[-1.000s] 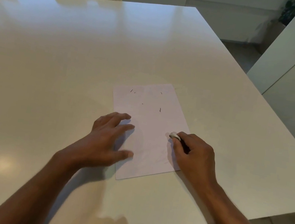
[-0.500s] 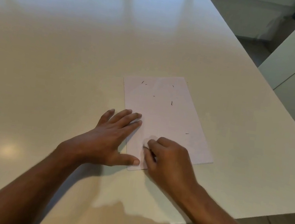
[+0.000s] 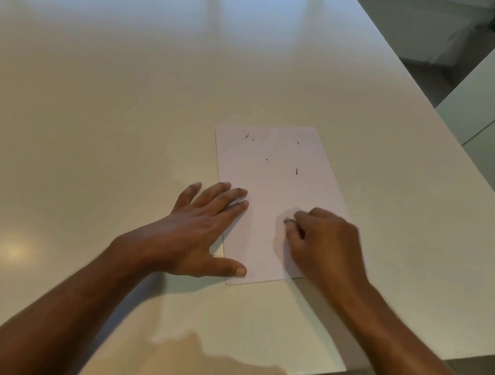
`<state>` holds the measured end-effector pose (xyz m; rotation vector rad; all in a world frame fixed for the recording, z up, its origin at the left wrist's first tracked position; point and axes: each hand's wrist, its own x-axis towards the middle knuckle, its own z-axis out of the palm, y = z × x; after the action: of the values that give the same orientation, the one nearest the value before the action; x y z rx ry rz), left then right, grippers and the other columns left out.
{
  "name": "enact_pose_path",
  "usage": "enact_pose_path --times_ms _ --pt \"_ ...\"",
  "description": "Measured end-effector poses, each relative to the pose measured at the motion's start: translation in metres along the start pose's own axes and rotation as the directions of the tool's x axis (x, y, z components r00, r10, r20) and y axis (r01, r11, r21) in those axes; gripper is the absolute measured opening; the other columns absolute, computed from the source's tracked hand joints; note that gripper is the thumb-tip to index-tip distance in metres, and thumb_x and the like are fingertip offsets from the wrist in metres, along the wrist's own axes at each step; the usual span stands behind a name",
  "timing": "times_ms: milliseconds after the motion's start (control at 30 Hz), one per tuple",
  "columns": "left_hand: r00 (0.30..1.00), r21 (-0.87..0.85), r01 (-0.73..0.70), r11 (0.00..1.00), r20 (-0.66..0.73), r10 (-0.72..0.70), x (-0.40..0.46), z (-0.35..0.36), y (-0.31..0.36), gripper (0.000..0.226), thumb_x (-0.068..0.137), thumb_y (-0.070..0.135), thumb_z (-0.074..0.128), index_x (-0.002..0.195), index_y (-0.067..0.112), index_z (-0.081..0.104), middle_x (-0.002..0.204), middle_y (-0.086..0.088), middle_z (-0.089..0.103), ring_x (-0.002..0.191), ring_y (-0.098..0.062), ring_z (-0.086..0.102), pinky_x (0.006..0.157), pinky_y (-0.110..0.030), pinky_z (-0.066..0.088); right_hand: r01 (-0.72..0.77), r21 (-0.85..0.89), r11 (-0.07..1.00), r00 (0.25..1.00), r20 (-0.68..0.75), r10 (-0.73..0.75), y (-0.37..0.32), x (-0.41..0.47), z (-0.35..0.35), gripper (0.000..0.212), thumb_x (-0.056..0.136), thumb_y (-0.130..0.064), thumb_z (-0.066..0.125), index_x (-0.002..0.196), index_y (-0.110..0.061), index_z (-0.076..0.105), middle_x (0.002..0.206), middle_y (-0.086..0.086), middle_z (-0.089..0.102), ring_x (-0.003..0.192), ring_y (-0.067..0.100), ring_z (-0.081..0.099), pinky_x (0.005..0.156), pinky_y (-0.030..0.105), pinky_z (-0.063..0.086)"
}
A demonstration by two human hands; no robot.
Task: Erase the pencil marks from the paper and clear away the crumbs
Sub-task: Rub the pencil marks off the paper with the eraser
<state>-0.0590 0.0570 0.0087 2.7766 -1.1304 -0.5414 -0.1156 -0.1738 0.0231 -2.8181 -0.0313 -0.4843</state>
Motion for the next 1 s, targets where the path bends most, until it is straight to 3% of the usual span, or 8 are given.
enact_pose_path --times_ms 67,200,333,400,533,700,867,1000 --pt "1.0 -0.001 -0.001 1.0 0.008 0.001 0.0 -0.001 0.0 0.109 0.079 0.091 0.027 0.158 0.027 -0.014 0.159 0.015 -0.033 0.141 -0.005 -0.04 0.12 -0.045 -0.019 0.001 0.017 1.0 1.0 0.004 -0.001 -0.007 -0.004 -0.002 0.022 0.081 -0.025 0.061 0.062 -0.015 0.061 0.058 0.0 0.051 0.051 0.029 0.055 0.046 0.029 0.039" --pt "1.0 0.01 -0.008 1.0 0.02 0.008 0.001 -0.001 0.0 0.11 0.08 0.089 0.028 0.158 0.024 -0.015 0.16 0.012 -0.032 0.14 -0.006 -0.041 0.12 -0.046 -0.018 0.171 0.197 0.965 0.956 0.206 -0.211 -0.052 -0.035 -0.003 0.022 0.09 -0.026 0.06 0.069 -0.019 0.063 0.062 -0.005 0.05 0.053 0.017 0.05 0.049 0.029 0.042" --pt "1.0 0.004 -0.007 1.0 0.019 0.007 0.0 -0.001 0.0 0.111 0.079 0.091 0.027 0.157 0.026 -0.016 0.16 0.013 -0.033 0.14 -0.005 -0.041 0.12 -0.046 -0.018 0.06 0.06 0.996 0.994 0.083 -0.065 -0.016 -0.005 0.0 0.025 0.088 -0.03 0.056 0.073 -0.017 0.07 0.063 -0.003 0.056 0.055 0.023 0.057 0.051 0.032 0.048" --pt "1.0 0.0 -0.006 1.0 0.018 0.006 -0.001 0.0 0.0 0.111 0.079 0.091 0.027 0.157 0.026 -0.017 0.159 0.014 -0.034 0.14 -0.005 -0.042 0.12 -0.046 -0.018 0.052 0.053 0.997 0.995 0.079 -0.056 -0.02 -0.006 -0.002 0.024 0.087 -0.026 0.058 0.068 -0.014 0.065 0.061 -0.001 0.053 0.053 0.025 0.055 0.049 0.032 0.046" --pt "1.0 0.007 -0.007 1.0 0.029 0.007 0.001 -0.001 0.0 0.11 0.081 0.087 0.033 0.157 0.024 -0.016 0.16 0.011 -0.034 0.14 -0.006 -0.042 0.12 -0.047 -0.018 0.206 0.188 0.96 0.928 0.275 -0.252 -0.056 -0.029 -0.004 0.027 0.094 -0.03 0.053 0.077 -0.017 0.069 0.067 -0.004 0.056 0.058 0.018 0.054 0.054 0.032 0.046" --pt "1.0 -0.011 -0.012 1.0 0.015 0.012 -0.001 0.0 0.0 0.111 0.079 0.091 0.029 0.157 0.026 -0.015 0.161 0.013 -0.032 0.141 -0.005 -0.04 0.12 -0.047 -0.018 0.076 0.004 0.997 0.99 0.119 -0.076 -0.019 0.005 0.0 0.022 0.089 -0.026 0.059 0.074 -0.014 0.07 0.063 -0.001 0.055 0.055 0.024 0.054 0.052 0.034 0.049" --pt "1.0 -0.019 -0.017 1.0 0.017 0.017 -0.001 -0.001 0.001 0.112 0.079 0.09 0.03 0.158 0.024 -0.014 0.161 0.011 -0.031 0.141 -0.006 -0.041 0.12 -0.047 -0.017 0.243 0.2 0.949 0.906 0.303 -0.296 -0.051 -0.018 -0.007 0.029 0.094 -0.031 0.051 0.077 -0.018 0.07 0.065 -0.005 0.055 0.056 0.017 0.053 0.053 0.031 0.046" --pt "1.0 -0.015 -0.011 1.0 0.026 0.012 -0.002 -0.002 0.002 0.112 0.08 0.09 0.031 0.158 0.025 -0.016 0.16 0.011 -0.035 0.14 -0.006 -0.042 0.12 -0.047 -0.018 0.117 0.013 0.993 0.983 0.138 -0.118 -0.017 0.017 -0.001 0.031 0.091 -0.032 0.052 0.079 -0.015 0.074 0.066 0.0 0.06 0.059 0.026 0.06 0.053 0.033 0.049"
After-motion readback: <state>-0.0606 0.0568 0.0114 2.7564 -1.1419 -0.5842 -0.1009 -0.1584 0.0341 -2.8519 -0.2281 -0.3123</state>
